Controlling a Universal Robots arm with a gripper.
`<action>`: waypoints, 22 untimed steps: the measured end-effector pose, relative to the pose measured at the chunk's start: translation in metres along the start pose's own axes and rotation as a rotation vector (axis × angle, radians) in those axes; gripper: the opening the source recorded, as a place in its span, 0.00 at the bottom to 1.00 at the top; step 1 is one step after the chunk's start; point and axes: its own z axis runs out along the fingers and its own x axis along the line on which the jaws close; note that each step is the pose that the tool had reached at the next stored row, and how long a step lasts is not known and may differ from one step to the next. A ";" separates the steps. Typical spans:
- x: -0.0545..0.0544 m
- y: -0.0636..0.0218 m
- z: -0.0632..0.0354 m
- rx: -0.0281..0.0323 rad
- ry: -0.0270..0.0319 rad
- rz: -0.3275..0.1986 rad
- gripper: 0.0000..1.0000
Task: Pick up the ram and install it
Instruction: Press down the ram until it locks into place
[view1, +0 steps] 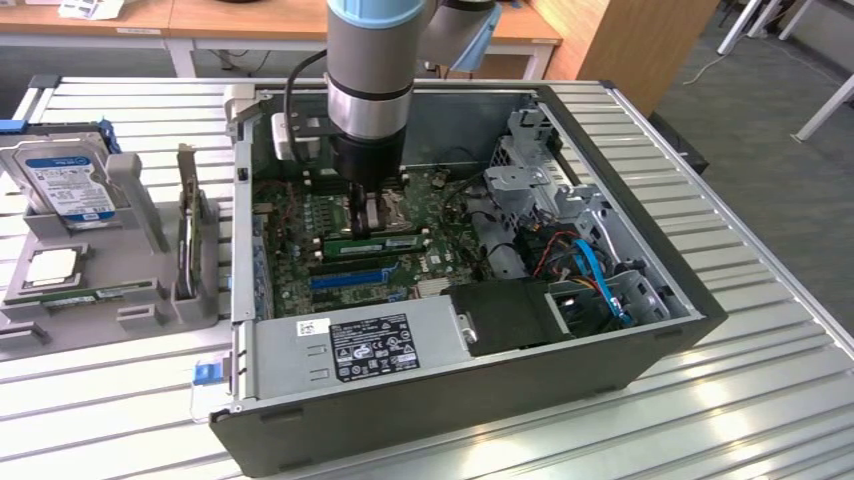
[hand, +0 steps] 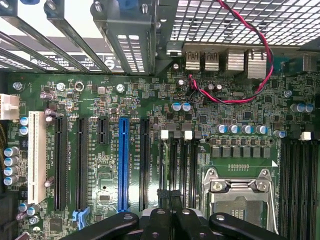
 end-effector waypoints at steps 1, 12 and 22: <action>0.000 0.0000 0.0000 0.0000 -0.0001 0.000 0.10; 0.000 0.0000 0.0032 0.0001 -0.0002 0.000 0.10; 0.000 0.0000 0.0052 0.0001 -0.0001 0.000 0.10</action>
